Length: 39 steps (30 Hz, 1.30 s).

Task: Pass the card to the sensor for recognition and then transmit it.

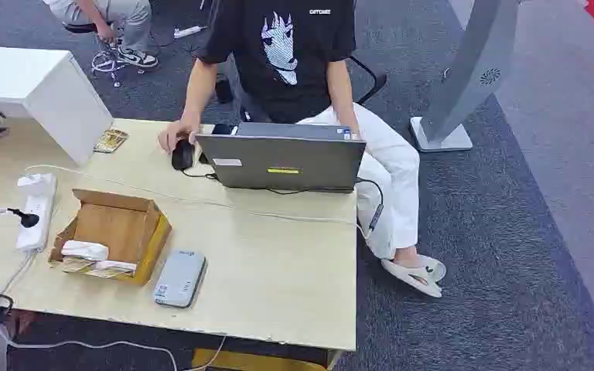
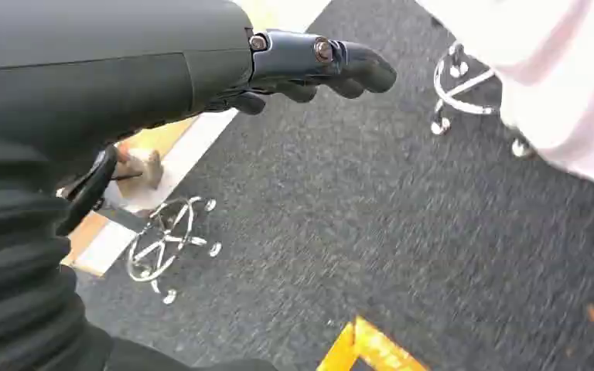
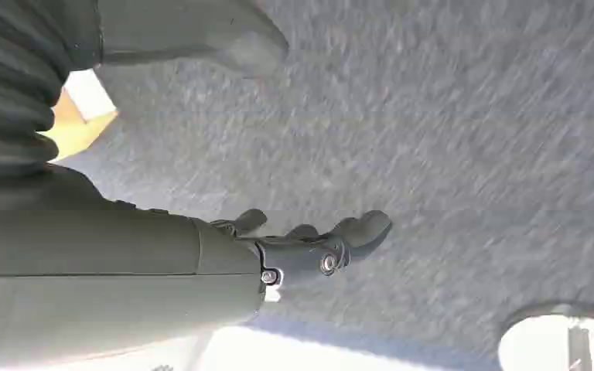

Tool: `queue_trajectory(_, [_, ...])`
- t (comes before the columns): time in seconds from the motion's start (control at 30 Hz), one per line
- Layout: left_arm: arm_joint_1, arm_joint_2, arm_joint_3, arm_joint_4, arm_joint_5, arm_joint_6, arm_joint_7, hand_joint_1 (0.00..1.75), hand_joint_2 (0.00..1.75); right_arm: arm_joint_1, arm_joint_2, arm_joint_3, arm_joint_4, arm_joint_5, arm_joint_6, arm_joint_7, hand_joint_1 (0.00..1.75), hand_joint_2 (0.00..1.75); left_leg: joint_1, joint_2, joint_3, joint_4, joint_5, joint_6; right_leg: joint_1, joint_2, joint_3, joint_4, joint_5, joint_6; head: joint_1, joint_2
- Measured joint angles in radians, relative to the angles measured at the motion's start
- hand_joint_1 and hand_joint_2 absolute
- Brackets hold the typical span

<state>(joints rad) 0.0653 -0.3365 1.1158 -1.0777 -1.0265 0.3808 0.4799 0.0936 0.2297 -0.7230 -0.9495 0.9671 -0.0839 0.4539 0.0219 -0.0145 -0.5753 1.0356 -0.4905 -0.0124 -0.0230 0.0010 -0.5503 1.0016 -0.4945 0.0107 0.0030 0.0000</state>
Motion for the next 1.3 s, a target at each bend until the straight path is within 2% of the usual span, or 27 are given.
queue_trajectory(0.37, [0.030, -0.003, -0.026, -0.037, 0.064, 0.192, -0.122, 0.00, 1.75, -0.009, 0.018, -0.285, -0.002, 0.196, -0.023, -0.085, 0.00, 1.75, 0.000, -0.001, -0.001, 0.000, 0.000, 0.000, 0.000, -0.002, 0.001, 0.000, 0.000, 0.001, 0.000, 0.000])
queue_trajectory(0.6, [0.045, -0.003, -0.043, -0.058, 0.105, 0.304, -0.213, 0.00, 1.75, -0.023, 0.030, -0.429, -0.002, 0.306, -0.036, -0.135, 0.00, 1.75, 0.000, -0.002, -0.001, 0.000, 0.000, 0.000, 0.000, -0.002, 0.001, 0.000, -0.001, 0.001, 0.000, 0.000])
queue_trajectory(0.63, [0.044, -0.003, -0.039, -0.061, 0.107, 0.308, -0.252, 0.00, 1.75, -0.023, 0.031, -0.437, -0.002, 0.311, -0.037, -0.138, 0.00, 1.75, 0.000, -0.002, -0.001, 0.000, 0.000, 0.000, 0.000, -0.003, 0.001, 0.000, -0.001, 0.001, 0.000, 0.000])
queue_trajectory(0.67, [0.037, -0.003, -0.023, -0.068, 0.104, 0.310, -0.330, 0.00, 1.75, -0.023, 0.032, -0.448, -0.002, 0.313, -0.040, -0.144, 0.00, 1.75, 0.000, -0.002, 0.000, 0.000, 0.000, 0.000, 0.000, -0.003, 0.001, 0.000, -0.001, 0.001, 0.000, 0.000])
queue_trajectory(0.7, [0.021, -0.003, 0.005, -0.069, 0.095, 0.311, -0.440, 0.00, 1.75, -0.025, 0.032, -0.458, -0.001, 0.312, -0.046, -0.150, 0.00, 1.75, 0.000, -0.003, -0.001, 0.000, 0.000, 0.000, 0.000, -0.004, 0.001, 0.000, -0.001, 0.001, 0.000, 0.000])
queue_trajectory(0.77, [-0.044, -0.004, 0.119, -0.069, 0.096, 0.312, -0.717, 0.00, 1.75, -0.027, 0.035, -0.476, 0.005, 0.297, -0.066, -0.167, 0.00, 1.75, 0.000, -0.005, -0.002, 0.000, 0.001, 0.000, 0.000, -0.006, 0.002, 0.000, -0.001, 0.001, 0.000, 0.000])
queue_trajectory(0.8, [-0.067, -0.006, 0.174, -0.070, 0.096, 0.314, -0.802, 0.00, 1.75, -0.027, 0.035, -0.479, 0.008, 0.287, -0.074, -0.174, 0.00, 1.75, 0.000, -0.005, -0.001, 0.000, 0.001, 0.000, 0.000, -0.007, 0.002, 0.000, -0.001, 0.001, 0.001, 0.000])
queue_trajectory(0.87, [-0.098, -0.008, 0.263, -0.090, 0.109, 0.315, -0.922, 0.00, 1.75, -0.028, 0.036, -0.484, 0.021, 0.267, -0.091, -0.187, 0.00, 1.75, 0.000, -0.002, 0.000, 0.000, 0.000, 0.000, 0.000, -0.003, 0.002, 0.000, -0.001, 0.000, 0.001, 0.000])
queue_trajectory(0.9, [-0.107, -0.008, 0.293, -0.100, 0.113, 0.315, -0.960, 0.00, 1.75, -0.028, 0.037, -0.486, 0.025, 0.258, -0.098, -0.191, 0.00, 1.75, 0.000, -0.002, 0.000, 0.000, 0.000, 0.000, 0.000, -0.003, 0.002, 0.000, -0.001, 0.000, 0.000, 0.000])
queue_trajectory(1.0, [-0.127, -0.009, 0.348, -0.157, 0.043, 0.317, -0.982, 0.00, 1.75, -0.028, 0.038, -0.487, 0.037, 0.234, -0.115, -0.199, 0.00, 1.75, 0.000, -0.003, 0.000, 0.000, 0.000, 0.000, 0.000, -0.004, 0.002, 0.000, -0.001, 0.001, 0.000, 0.000])
queue_trajectory(1.07, [-0.154, 0.010, 0.368, -0.209, 0.097, 0.310, -1.027, 0.00, 1.75, -0.029, 0.033, -0.487, 0.042, 0.271, -0.112, -0.190, 0.00, 1.75, 0.001, -0.005, 0.000, 0.000, 0.001, 0.000, 0.001, -0.006, 0.001, 0.000, -0.001, 0.000, 0.000, 0.000])
queue_trajectory(1.1, [-0.170, 0.041, 0.366, -0.258, 0.139, 0.274, -0.998, 0.00, 1.75, -0.032, 0.026, -0.487, 0.042, 0.313, -0.095, -0.183, 0.00, 1.75, 0.002, -0.005, -0.001, 0.000, 0.002, -0.002, 0.002, -0.006, 0.001, 0.000, 0.000, 0.000, 0.003, 0.000])
queue_trajectory(1.13, [-0.177, 0.119, 0.352, -0.313, 0.148, 0.198, -0.916, 0.00, 1.75, -0.044, 0.007, -0.488, 0.043, 0.348, -0.064, -0.177, 0.00, 1.75, 0.009, -0.001, -0.002, 0.002, 0.002, -0.004, 0.008, -0.001, -0.001, 0.000, 0.002, -0.004, 0.008, 0.000])
queue_trajectory(1.2, [-0.212, 0.309, 0.282, -0.393, 0.137, 0.073, -0.654, 0.00, 1.75, -0.071, -0.009, -0.491, 0.050, 0.388, -0.024, -0.175, 0.00, 1.75, 0.012, 0.003, -0.003, 0.002, 0.003, -0.010, 0.010, 0.003, -0.008, 0.000, 0.006, -0.010, 0.006, 0.000])
queue_trajectory(1.23, [-0.240, 0.374, 0.252, -0.413, 0.140, 0.052, -0.590, 0.00, 1.75, -0.079, -0.011, -0.497, 0.050, 0.402, -0.011, -0.175, 0.00, 1.75, 0.011, 0.002, -0.003, 0.001, 0.005, -0.009, 0.010, 0.002, -0.007, 0.000, 0.005, -0.009, 0.001, 0.000])
queue_trajectory(1.27, [-0.267, 0.436, 0.220, -0.442, 0.141, 0.035, -0.564, 0.00, 1.75, -0.088, -0.011, -0.502, 0.048, 0.416, -0.001, -0.176, 0.00, 1.75, 0.010, -0.001, -0.003, -0.001, 0.007, -0.010, 0.010, -0.001, -0.007, 0.000, 0.005, -0.009, -0.002, 0.000])
queue_trajectory(1.3, [-0.286, 0.480, 0.187, -0.470, 0.138, 0.016, -0.592, 0.00, 1.75, -0.095, -0.010, -0.505, 0.043, 0.429, 0.012, -0.178, 0.00, 1.75, 0.010, -0.002, -0.003, -0.001, 0.007, -0.010, 0.009, -0.003, -0.007, 0.000, 0.005, -0.009, -0.002, 0.000])
